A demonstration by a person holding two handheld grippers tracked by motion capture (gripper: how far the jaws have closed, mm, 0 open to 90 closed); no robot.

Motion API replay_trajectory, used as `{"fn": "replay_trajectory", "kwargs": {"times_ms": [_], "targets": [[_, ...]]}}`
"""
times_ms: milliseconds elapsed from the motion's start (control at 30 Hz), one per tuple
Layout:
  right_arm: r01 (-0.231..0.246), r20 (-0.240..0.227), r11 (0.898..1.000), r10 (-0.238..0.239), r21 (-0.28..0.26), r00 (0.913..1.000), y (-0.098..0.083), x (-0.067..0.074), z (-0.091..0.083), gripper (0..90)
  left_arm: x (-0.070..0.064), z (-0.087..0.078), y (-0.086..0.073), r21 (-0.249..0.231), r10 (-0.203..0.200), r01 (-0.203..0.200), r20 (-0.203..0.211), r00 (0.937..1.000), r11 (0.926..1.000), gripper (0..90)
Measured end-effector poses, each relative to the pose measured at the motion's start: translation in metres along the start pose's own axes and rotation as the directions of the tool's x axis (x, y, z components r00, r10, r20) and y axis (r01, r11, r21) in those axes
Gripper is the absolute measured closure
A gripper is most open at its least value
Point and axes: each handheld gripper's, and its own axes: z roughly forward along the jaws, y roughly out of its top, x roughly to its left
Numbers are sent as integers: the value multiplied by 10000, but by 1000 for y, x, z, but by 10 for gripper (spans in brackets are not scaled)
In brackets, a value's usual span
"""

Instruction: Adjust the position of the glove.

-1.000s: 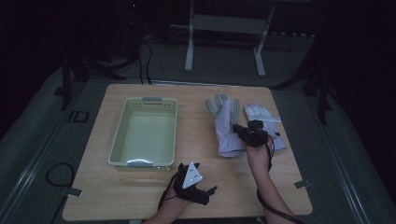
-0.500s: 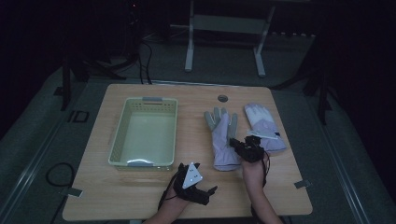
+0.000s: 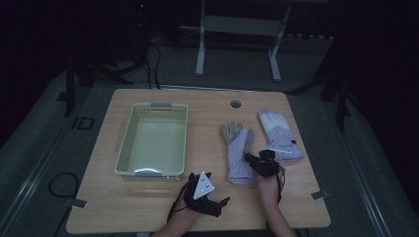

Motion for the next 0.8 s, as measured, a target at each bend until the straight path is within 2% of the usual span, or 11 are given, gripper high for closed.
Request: {"fn": "replay_trajectory", "kwargs": {"times_ms": [233,333,400,433,500,633,733,767,800], "targets": [[63,15,10000,-63,42,10000,-4,-1,5,811,0,0,0,1,20,-20,-3,10000,10000,10],[325,-1,9993,-325,183,9995,-2,-1,6,757,0,0,0,6,10,-10,-1,10000,10000,10],[547,-69,9979,-544,356,9985,3,-1,5,685,0,0,0,8,6,-6,3,10000,10000,10],[639,-76,9973,-636,363,9979,5,-1,4,678,0,0,0,9,5,-5,4,10000,10000,10],[810,-81,9962,-808,307,9967,11,-1,1,607,0,0,0,11,0,0,14,10000,10000,10],[1321,-140,9909,-1318,242,9912,27,-4,-8,570,0,0,0,7,-2,2,12,10000,10000,10],[1485,-54,9888,-1484,157,9889,31,-5,-11,568,0,0,0,2,4,-4,13,10000,10000,10],[1843,117,9829,-1843,16,9828,43,-15,-21,574,0,0,0,5,6,-6,15,10000,10000,10],[1843,117,9829,-1843,16,9828,43,-15,-21,574,0,0,0,10,1,-1,15,10000,10000,10]]}}
